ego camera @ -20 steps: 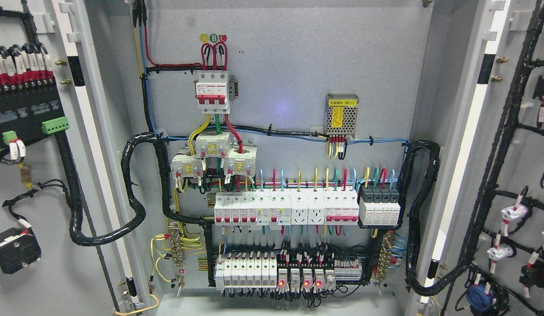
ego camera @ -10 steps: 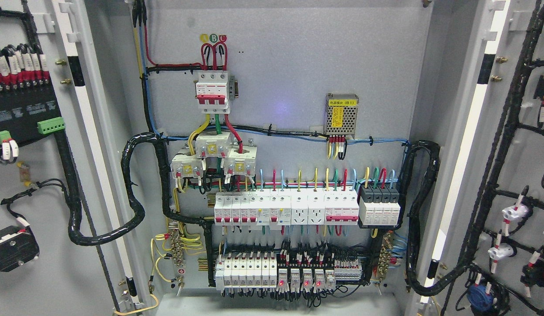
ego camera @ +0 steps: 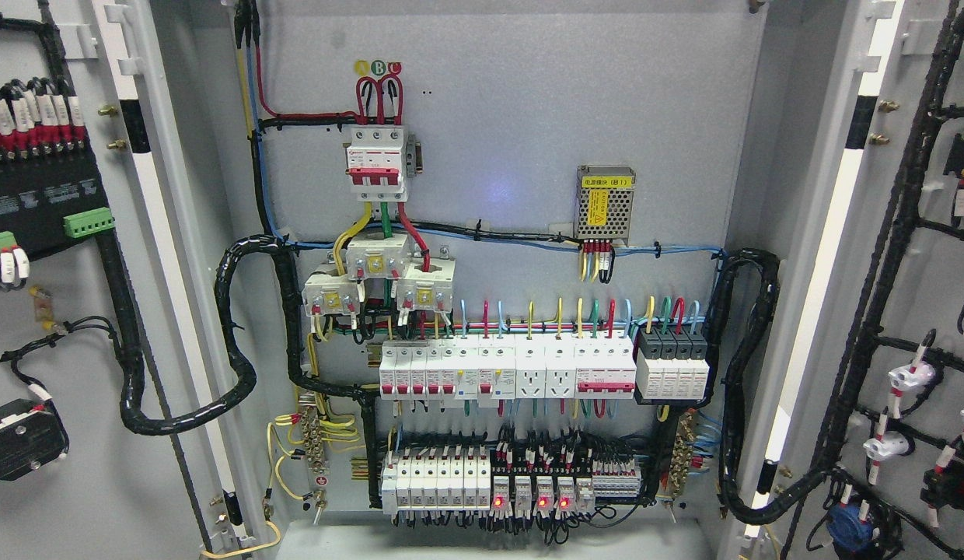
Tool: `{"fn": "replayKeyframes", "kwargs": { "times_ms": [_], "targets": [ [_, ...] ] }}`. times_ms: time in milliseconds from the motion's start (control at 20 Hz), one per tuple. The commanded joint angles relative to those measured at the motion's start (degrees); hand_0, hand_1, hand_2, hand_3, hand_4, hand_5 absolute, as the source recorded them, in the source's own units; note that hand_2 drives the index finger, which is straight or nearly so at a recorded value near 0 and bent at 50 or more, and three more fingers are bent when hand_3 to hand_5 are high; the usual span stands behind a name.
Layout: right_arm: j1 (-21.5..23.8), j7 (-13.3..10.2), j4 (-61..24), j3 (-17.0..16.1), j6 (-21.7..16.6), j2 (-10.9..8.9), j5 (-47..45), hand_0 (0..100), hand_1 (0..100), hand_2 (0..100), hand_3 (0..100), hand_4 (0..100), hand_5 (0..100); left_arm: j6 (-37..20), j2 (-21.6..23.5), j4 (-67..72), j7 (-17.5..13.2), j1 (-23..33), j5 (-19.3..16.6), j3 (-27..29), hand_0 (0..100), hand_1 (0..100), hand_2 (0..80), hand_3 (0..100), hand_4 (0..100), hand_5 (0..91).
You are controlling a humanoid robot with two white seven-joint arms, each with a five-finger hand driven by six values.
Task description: Open door with both hands
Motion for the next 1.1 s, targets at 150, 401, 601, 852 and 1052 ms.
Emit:
{"fn": "replayKeyframes", "kwargs": {
  "times_ms": [150, 401, 601, 852, 1052],
  "targets": [
    [0.66, 0.04, -2.17, 3.73, -0.25, -0.47, -0.12, 0, 0, 0, 0, 0, 0, 0.04, 0.18, -3.36, -0.11, 2.94, -0.07, -0.69, 0, 0, 0.0, 0, 0, 0.0],
    [0.66, 0.13, -3.75, 5.14, -0.33, -0.55, -0.12, 0, 0, 0, 0, 0, 0, -0.23, -0.26, -6.17, -0.2, 4.61, -0.34, -0.69, 0, 0, 0.0, 0, 0, 0.0],
    [0.58, 0.13, -4.28, 6.54, -0.33, -0.55, -0.12, 0, 0, 0, 0, 0, 0, -0.32, -1.14, -7.94, -0.29, 7.33, -0.42, -0.69, 0, 0, 0.0, 0, 0, 0.0],
    [0.66, 0.13, -4.28, 11.2, -0.33, -0.55, -0.03, 0, 0, 0, 0, 0, 0, -0.4, -1.58, -8.29, -0.47, 9.18, -0.78, -1.83, 0, 0, 0.0, 0, 0, 0.0],
    [1.36, 0.13, -3.58, 16.9, -0.25, -0.64, 0.76, 0, 0, 0, 0, 0, 0, -0.4, -3.33, -7.85, -0.47, 9.36, -3.31, -5.34, 0, 0, 0.0, 0, 0, 0.0]
  ]
}}
